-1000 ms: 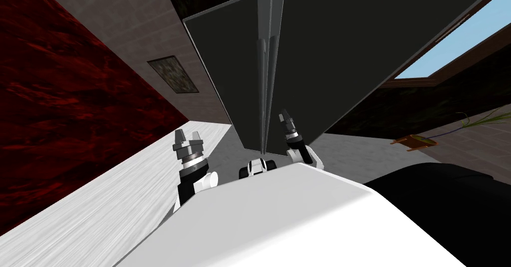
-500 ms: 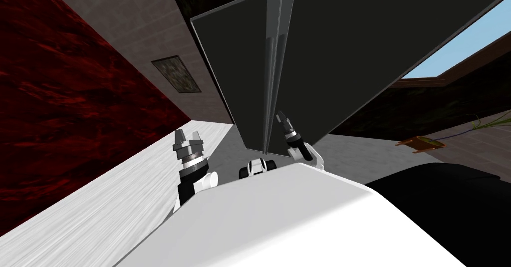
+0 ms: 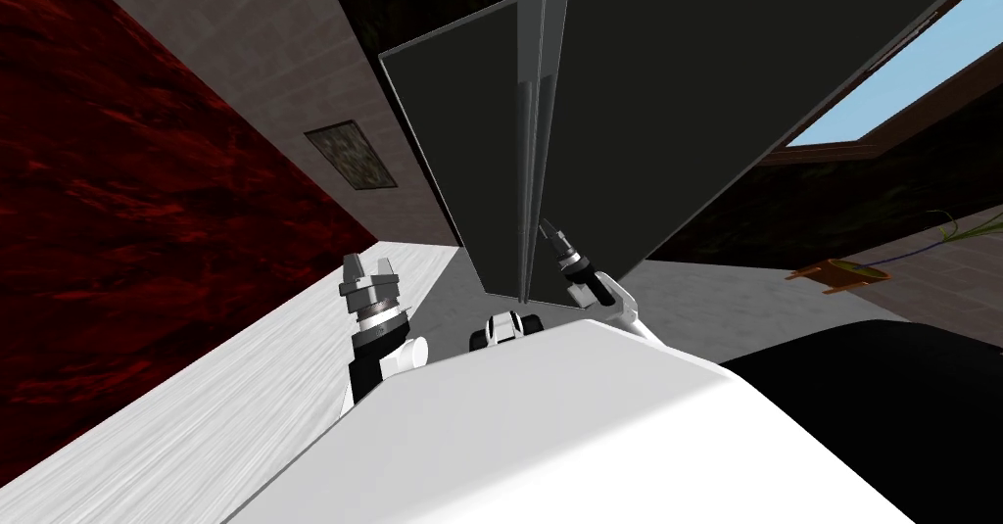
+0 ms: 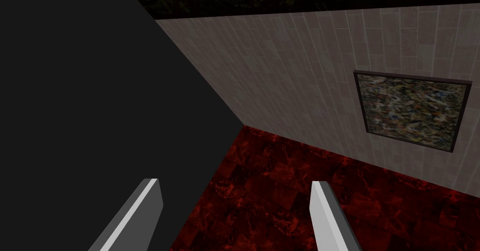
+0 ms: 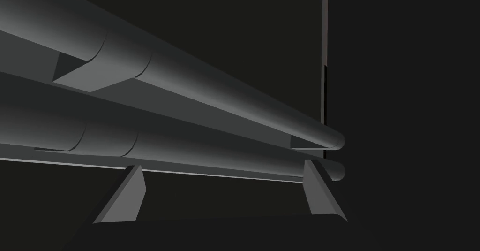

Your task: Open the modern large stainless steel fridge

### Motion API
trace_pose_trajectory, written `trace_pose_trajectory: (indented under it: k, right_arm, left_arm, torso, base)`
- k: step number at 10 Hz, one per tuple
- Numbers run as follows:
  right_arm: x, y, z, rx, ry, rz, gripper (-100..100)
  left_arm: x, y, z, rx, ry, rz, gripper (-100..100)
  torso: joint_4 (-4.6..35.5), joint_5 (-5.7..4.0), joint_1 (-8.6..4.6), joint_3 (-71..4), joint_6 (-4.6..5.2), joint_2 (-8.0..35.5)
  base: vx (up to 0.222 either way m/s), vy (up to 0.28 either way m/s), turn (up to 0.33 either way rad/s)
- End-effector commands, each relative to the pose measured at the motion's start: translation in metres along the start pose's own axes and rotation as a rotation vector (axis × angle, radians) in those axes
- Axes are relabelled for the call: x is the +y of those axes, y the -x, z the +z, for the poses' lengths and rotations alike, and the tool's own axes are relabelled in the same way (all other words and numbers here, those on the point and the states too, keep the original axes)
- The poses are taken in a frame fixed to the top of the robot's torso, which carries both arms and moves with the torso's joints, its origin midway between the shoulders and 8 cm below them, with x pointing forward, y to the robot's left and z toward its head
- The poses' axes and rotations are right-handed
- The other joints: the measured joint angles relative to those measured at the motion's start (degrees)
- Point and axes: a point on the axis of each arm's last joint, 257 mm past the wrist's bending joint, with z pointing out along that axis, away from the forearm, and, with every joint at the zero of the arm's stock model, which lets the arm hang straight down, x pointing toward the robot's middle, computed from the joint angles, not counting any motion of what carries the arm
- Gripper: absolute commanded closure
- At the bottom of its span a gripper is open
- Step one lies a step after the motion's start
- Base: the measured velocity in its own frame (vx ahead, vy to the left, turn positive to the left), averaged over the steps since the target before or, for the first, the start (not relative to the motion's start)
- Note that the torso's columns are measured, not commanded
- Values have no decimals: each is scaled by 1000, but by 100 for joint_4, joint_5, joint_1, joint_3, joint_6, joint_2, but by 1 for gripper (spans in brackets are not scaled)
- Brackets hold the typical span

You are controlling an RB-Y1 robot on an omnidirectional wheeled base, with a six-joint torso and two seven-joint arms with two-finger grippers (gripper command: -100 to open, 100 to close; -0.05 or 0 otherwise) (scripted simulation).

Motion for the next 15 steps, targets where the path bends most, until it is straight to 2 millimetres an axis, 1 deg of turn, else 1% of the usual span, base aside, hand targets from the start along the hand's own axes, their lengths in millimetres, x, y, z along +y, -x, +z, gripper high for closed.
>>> trace_pose_trajectory:
  k: [1, 3, 7, 8, 10, 11, 15]
  right_arm:
    - [-6, -13, 4, 79, 17, -21, -100]
    - [-7, -13, 2, 107, 18, -40, -100]
    - [-7, -13, 2, 107, 18, -40, -100]
    - [-12, -17, 5, 148, 28, -66, -100]
    - [-12, -17, 4, 160, 29, -75, -100]
    - [-12, -17, 4, 160, 29, -75, -100]
    - [-12, -17, 4, 160, 29, -75, -100]
  left_arm:
    - [0, 0, 0, 0, 0, 0, 0]
    - [0, 0, 0, 0, 0, 0, 0]
    - [0, 0, 0, 0, 0, 0, 0]
    - [0, 0, 0, 0, 0, 0, 0]
    - [0, 0, 0, 0, 0, 0, 0]
    - [0, 0, 0, 0, 0, 0, 0]
    - [0, 0, 0, 0, 0, 0, 0]
  torso:
    - [-7, 7, 21, -12, -14, -17]
    - [-29, 15, 72, -32, -53, -51]
    - [-34, 11, 74, -26, -57, -46]
    - [-31, 12, 71, -29, -58, -50]
    - [-48, 25, 124, -51, -95, -84]
    - [-50, 26, 126, -58, -106, -94]
    - [-50, 20, 115, -54, -93, -88]
  base:
    - [17, 56, 34]
    - [10, 42, -3]
    - [-6, -4, -2]
    - [10, 62, 1]
    - [16, 50, -12]
    - [-3, -5, 16]
    - [-2, -5, 7]
